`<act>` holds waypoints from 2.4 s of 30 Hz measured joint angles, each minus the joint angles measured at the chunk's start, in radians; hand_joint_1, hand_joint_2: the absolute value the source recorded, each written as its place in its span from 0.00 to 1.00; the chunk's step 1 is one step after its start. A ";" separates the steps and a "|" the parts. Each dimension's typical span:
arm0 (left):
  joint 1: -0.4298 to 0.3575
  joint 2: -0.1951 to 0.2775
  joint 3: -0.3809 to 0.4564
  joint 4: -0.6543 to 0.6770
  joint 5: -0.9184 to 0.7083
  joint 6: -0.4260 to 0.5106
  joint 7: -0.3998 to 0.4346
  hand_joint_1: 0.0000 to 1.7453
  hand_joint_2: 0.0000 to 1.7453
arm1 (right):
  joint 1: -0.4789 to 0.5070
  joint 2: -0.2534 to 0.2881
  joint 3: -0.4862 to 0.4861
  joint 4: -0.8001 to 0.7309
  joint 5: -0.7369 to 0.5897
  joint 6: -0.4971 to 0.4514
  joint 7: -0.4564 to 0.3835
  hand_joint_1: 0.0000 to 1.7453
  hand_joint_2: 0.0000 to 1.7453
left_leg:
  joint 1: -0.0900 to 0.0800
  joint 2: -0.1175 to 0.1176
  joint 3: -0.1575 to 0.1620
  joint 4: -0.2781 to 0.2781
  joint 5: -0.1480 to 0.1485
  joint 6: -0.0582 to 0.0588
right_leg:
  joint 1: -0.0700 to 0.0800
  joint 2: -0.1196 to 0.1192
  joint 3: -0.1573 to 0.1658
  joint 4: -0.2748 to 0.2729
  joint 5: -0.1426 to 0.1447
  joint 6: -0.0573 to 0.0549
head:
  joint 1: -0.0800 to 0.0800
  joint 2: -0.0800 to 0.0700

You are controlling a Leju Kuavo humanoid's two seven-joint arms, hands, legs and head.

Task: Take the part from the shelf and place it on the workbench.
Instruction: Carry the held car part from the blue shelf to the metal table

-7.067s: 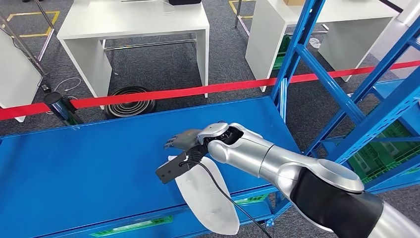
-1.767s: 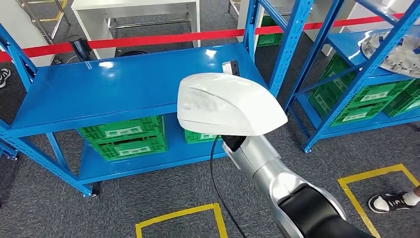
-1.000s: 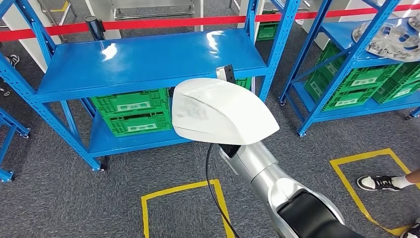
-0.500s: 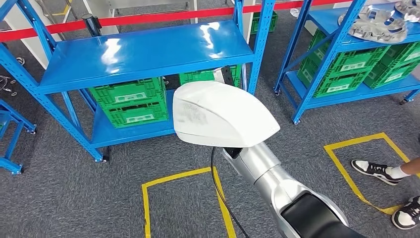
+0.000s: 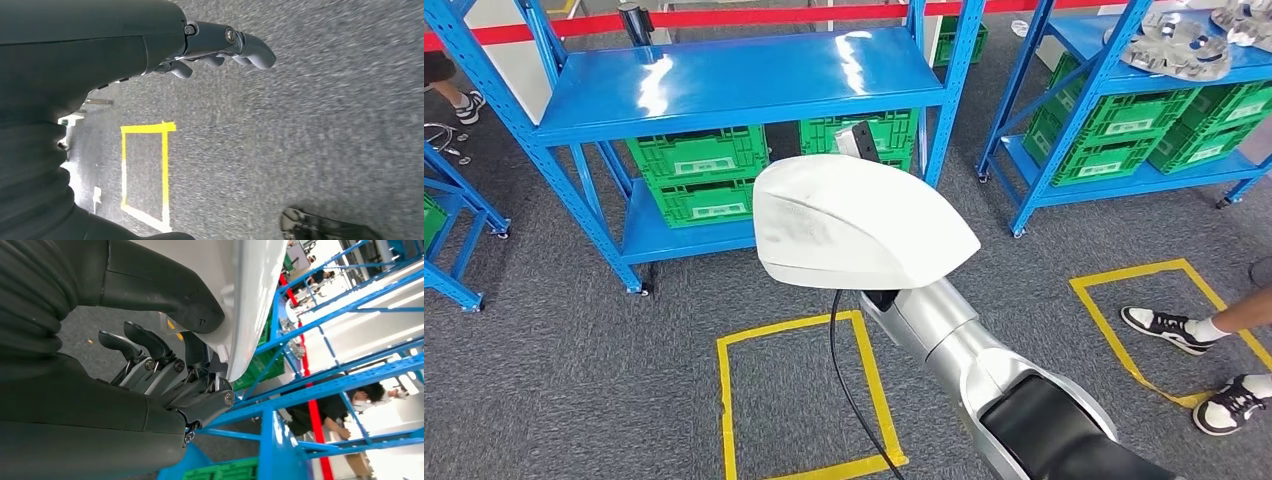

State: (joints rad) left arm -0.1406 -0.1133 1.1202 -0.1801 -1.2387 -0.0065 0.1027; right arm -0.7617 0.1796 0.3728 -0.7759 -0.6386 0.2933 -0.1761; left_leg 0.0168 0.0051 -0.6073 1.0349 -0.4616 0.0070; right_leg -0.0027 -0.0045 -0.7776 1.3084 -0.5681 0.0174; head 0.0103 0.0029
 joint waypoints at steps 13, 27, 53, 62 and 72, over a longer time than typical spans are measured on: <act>0.025 -0.003 0.001 0.002 0.023 0.015 0.020 0.00 1.00 | -0.028 0.010 0.004 0.017 -0.004 0.005 -0.028 1.00 1.00 | 0.002 -0.002 -0.117 0.114 -0.054 -0.053 | 0.010 0.000 0.234 -0.315 0.081 -0.068 | -0.001 0.000; 0.013 -0.009 0.006 0.004 0.030 0.036 0.011 0.00 1.00 | -0.003 -0.029 0.004 0.003 -0.015 0.006 0.004 1.00 1.00 | 0.000 0.001 0.053 -0.010 -0.044 -0.003 | 0.008 0.001 0.054 -0.213 0.117 -0.015 | 0.002 0.000; 0.029 0.007 0.018 0.002 0.026 0.017 0.054 0.00 1.00 | 0.028 -0.045 0.004 -0.048 -0.061 0.013 -0.022 1.00 1.00 | -0.007 -0.006 0.091 -0.002 -0.080 -0.043 | 0.009 -0.003 0.092 -0.279 0.176 -0.039 | 0.002 0.000; 0.036 0.042 0.022 0.000 0.025 0.012 0.048 0.00 1.00 | 0.036 -0.051 0.004 0.011 -0.068 0.053 -0.063 1.00 1.00 | 0.000 0.003 -0.015 -0.008 0.013 -0.001 | -0.003 0.002 0.031 0.012 -0.005 0.004 | 0.009 0.000; 0.021 0.023 0.024 0.003 -0.001 -0.014 0.023 0.00 1.00 | 0.047 -0.076 -0.033 -0.080 -0.030 0.019 0.001 1.00 1.00 | 0.003 0.001 -0.097 0.000 0.064 -0.049 | 0.004 0.002 0.255 -0.323 0.065 -0.053 | 0.011 0.000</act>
State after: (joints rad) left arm -0.1192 -0.0903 1.1444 -0.1769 -1.2392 -0.0202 0.1254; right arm -0.7151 0.1032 0.3399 -0.8557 -0.6683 0.3123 -0.1756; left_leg 0.0201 0.0065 -0.7039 1.0346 -0.3978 -0.0424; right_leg 0.0014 -0.0030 -0.5222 0.9858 -0.5030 -0.0353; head 0.0212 0.0029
